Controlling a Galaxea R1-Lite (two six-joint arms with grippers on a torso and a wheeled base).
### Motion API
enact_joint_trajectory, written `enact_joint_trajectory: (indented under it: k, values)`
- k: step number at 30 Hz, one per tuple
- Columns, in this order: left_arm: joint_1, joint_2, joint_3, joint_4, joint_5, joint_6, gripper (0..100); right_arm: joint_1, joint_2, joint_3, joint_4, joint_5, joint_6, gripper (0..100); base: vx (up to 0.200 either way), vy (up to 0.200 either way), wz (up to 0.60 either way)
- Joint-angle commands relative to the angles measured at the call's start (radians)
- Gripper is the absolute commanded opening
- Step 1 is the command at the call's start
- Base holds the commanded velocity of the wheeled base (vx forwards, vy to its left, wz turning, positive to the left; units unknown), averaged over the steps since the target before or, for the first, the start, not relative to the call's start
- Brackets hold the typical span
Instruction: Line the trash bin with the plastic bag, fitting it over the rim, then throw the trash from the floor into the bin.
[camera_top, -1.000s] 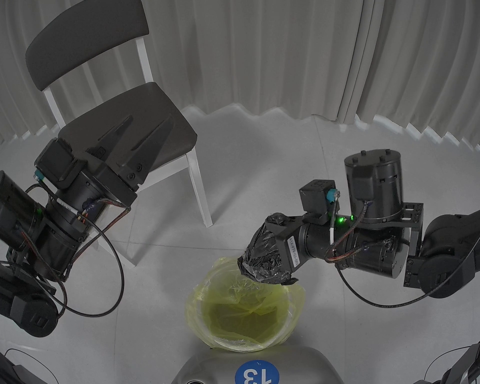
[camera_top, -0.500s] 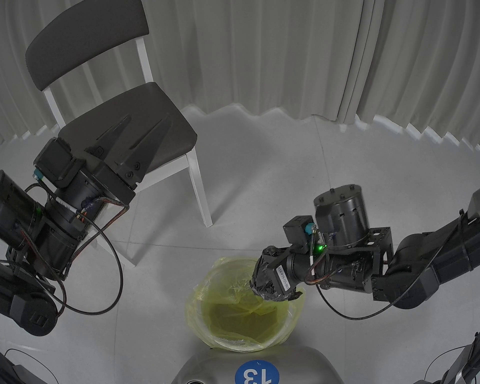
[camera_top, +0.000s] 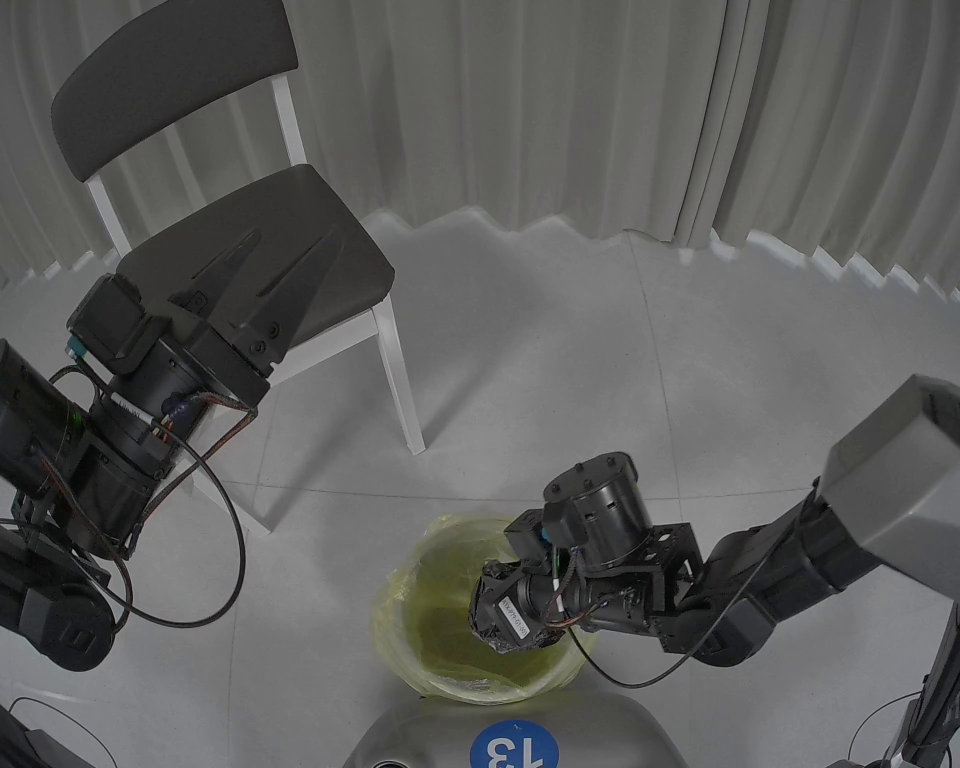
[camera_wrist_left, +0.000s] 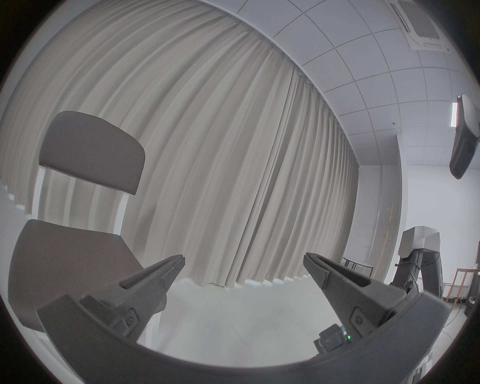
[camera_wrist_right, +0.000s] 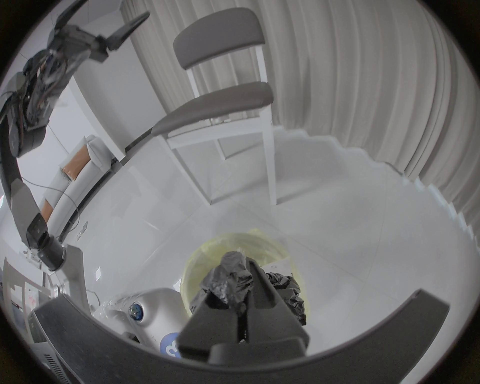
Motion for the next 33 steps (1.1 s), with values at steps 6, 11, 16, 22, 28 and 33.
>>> enact_joint_trajectory:
  k: [6,11,16,22,28,33]
  values:
    - [0.0,-0.003,0.002,-0.018,0.0,0.001,100,0.076,0.113,-0.005,-0.014,0.0,0.003,0,0.0,0.0,0.0]
    - [0.0,-0.007,0.002,-0.018,0.0,-0.001,100,0.139,0.116,0.021,-0.013,0.0,0.037,0,0.0,0.0,0.0]
    - [0.0,-0.01,0.002,-0.018,0.0,0.001,100,0.153,0.128,0.026,-0.014,-0.001,0.043,0,0.0,0.0,0.0]
    - [0.0,-0.01,0.002,-0.018,0.0,-0.001,100,0.031,0.216,-0.086,-0.002,0.0,0.03,0,0.0,0.0,0.0]
    - [0.0,-0.007,0.0,-0.018,0.0,-0.001,100,-0.053,0.291,-0.18,0.001,0.014,0.017,0,0.0,0.0,0.0]
    - [0.0,-0.004,0.0,-0.018,0.0,-0.001,100,-0.12,0.363,-0.251,0.009,0.022,0.003,0,0.0,0.0,0.0]
